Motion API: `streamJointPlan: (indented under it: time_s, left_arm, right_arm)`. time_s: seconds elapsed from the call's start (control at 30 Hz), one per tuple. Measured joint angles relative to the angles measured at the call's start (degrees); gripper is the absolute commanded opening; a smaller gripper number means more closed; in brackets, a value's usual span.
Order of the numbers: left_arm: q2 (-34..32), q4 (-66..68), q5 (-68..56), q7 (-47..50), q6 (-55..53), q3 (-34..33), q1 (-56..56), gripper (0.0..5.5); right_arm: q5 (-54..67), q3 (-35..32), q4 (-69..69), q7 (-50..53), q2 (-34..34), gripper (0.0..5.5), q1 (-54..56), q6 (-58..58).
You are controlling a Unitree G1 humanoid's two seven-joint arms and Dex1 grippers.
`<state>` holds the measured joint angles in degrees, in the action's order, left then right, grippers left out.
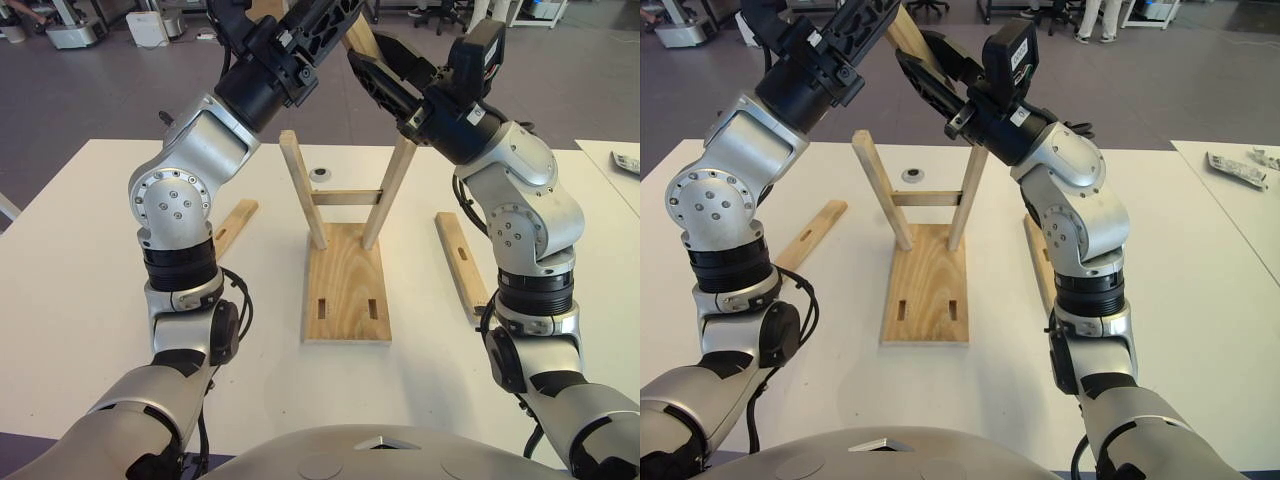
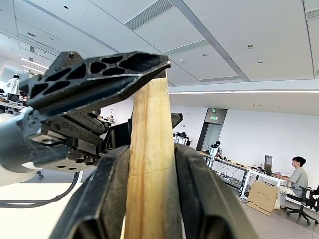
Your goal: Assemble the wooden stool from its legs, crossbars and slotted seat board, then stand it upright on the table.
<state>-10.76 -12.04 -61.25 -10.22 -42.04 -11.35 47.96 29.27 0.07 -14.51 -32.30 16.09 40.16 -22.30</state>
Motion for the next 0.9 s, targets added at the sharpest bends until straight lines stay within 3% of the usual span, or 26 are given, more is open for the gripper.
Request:
streamJointPlan:
  time_s: [0.07, 0.6, 0.9]
  left_arm:
    - [0.01, 0.00, 0.00, 0.00, 0.00, 0.00, 0.00, 3.54]
    - [1.64, -0.08, -1.23, 1.64, 0.27, -1.32, -0.09, 0.58]
    - [1.72, -0.35, -1.25, 2.13, 0.27, -1.01, -0.11, 0.41]
  right_arm:
    - [0.00, 0.00, 0.00, 0.00, 0.00, 1.31, 0.00, 0.00]
    - [-1.72, 0.31, 0.33, -0.17, 0.26, 1.31, -0.02, 0.47]
    - [-3.58, 0.53, 0.61, 0.40, -0.33, 1.31, -0.06, 0.51]
